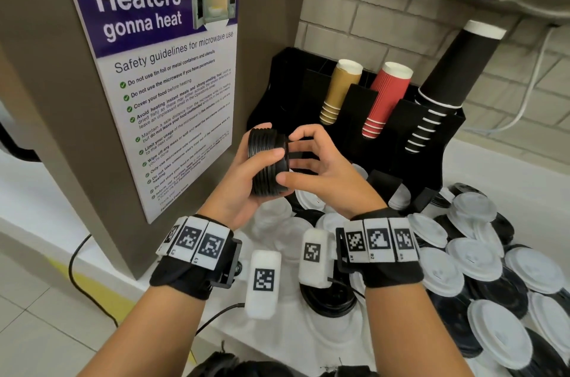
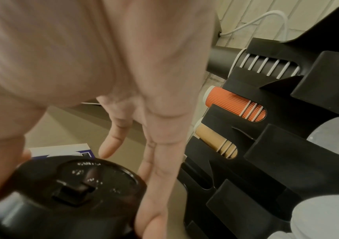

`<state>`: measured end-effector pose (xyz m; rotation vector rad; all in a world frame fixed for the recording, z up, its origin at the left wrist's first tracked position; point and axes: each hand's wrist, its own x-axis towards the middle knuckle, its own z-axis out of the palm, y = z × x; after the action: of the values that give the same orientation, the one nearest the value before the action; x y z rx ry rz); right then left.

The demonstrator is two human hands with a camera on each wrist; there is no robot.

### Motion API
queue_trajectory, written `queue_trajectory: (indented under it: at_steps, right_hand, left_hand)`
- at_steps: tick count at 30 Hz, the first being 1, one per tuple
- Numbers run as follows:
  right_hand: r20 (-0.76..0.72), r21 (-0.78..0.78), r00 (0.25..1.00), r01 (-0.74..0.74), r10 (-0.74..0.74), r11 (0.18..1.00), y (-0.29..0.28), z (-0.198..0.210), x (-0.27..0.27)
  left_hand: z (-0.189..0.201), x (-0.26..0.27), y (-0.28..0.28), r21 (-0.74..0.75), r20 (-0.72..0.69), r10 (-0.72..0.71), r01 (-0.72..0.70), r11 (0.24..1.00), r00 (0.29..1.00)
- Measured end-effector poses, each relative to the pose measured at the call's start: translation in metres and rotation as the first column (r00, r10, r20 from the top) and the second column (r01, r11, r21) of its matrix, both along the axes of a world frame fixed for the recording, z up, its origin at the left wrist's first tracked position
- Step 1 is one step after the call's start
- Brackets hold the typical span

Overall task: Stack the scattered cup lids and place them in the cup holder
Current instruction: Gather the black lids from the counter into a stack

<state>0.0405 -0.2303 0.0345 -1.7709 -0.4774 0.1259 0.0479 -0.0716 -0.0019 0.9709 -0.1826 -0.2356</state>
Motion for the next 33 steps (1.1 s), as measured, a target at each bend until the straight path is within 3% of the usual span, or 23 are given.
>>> queue_trajectory:
  at_steps: [3,5,6,7,8,9,10,12,14,19,23,25,29,30,31,33]
  right_hand:
    - [-0.023,-0.082,0.999,0.033,-0.035,0.996,-0.006,0.008,0.018]
    - [-0.013,-0.280,0.986,0.153,-0.163,0.948,-0.011,0.014,0.043]
    - [0.018,-0.474,0.981,0.180,-0.195,0.862,-0.014,0.014,0.058]
    - [0.040,-0.696,0.984,0.154,-0.176,0.702,-0.016,0.010,0.073]
    - [0.021,-0.871,0.991,0.082,-0.129,0.484,-0.016,0.003,0.085]
    - [-0.028,-0.962,0.995,-0.002,-0.091,0.274,-0.016,-0.006,0.093]
    - [-0.078,-0.991,0.994,-0.070,-0.072,0.118,-0.015,-0.015,0.099]
    - [-0.140,-0.989,0.987,-0.142,-0.075,-0.027,-0.013,-0.031,0.104]
    - [-0.164,-0.985,0.981,-0.169,-0.100,-0.044,-0.012,-0.042,0.105]
    - [-0.151,-0.988,0.971,-0.141,-0.184,0.071,-0.010,-0.056,0.102]
    - [-0.164,-0.986,0.977,-0.156,-0.138,0.064,-0.009,-0.034,0.100]
    - [-0.167,-0.978,0.982,-0.155,-0.084,0.140,-0.003,-0.015,0.101]
    - [-0.150,-0.919,0.989,-0.139,-0.001,0.370,0.017,0.009,0.105]
    - [-0.113,-0.928,0.994,-0.102,-0.009,0.360,0.022,0.010,0.108]
    - [-0.081,-0.952,0.997,-0.074,-0.009,0.298,0.024,0.007,0.111]
    - [-0.081,-0.992,0.997,-0.080,-0.003,0.098,0.023,-0.006,0.118]
  left_hand:
    - [0.001,0.004,0.001,-0.004,-0.018,0.064,-0.064,0.998,0.998]
    - [0.001,0.007,0.005,0.000,-0.051,0.111,-0.111,0.994,0.992]
    - [0.001,0.009,0.007,0.000,-0.068,0.128,-0.129,0.992,0.989]
    - [0.000,0.010,0.009,-0.003,-0.081,0.140,-0.140,0.990,0.987]
    - [-0.001,0.010,0.011,-0.009,-0.091,0.147,-0.148,0.989,0.985]
    - [-0.001,0.011,0.012,-0.016,-0.098,0.150,-0.152,0.988,0.984]
    - [-0.001,0.012,0.013,-0.023,-0.100,0.148,-0.151,0.988,0.984]
    - [-0.001,0.013,0.015,-0.031,-0.090,0.136,-0.139,0.990,0.987]
    - [-0.002,0.013,0.016,-0.024,-0.079,0.125,-0.128,0.992,0.989]
    - [-0.002,0.012,0.022,0.002,-0.063,0.132,-0.132,0.991,0.989]
    - [-0.002,0.013,0.026,0.002,-0.076,0.167,-0.167,0.986,0.983]
    - [-0.001,0.014,0.029,0.000,-0.074,0.178,-0.178,0.984,0.981]
    - [0.004,0.013,0.030,0.013,-0.057,0.190,-0.190,0.982,0.980]
    - [0.005,0.013,0.031,0.012,-0.056,0.192,-0.192,0.981,0.980]
    - [0.004,0.013,0.031,0.011,-0.057,0.193,-0.193,0.981,0.980]
    - [0.002,0.013,0.032,0.008,-0.063,0.190,-0.190,0.982,0.980]
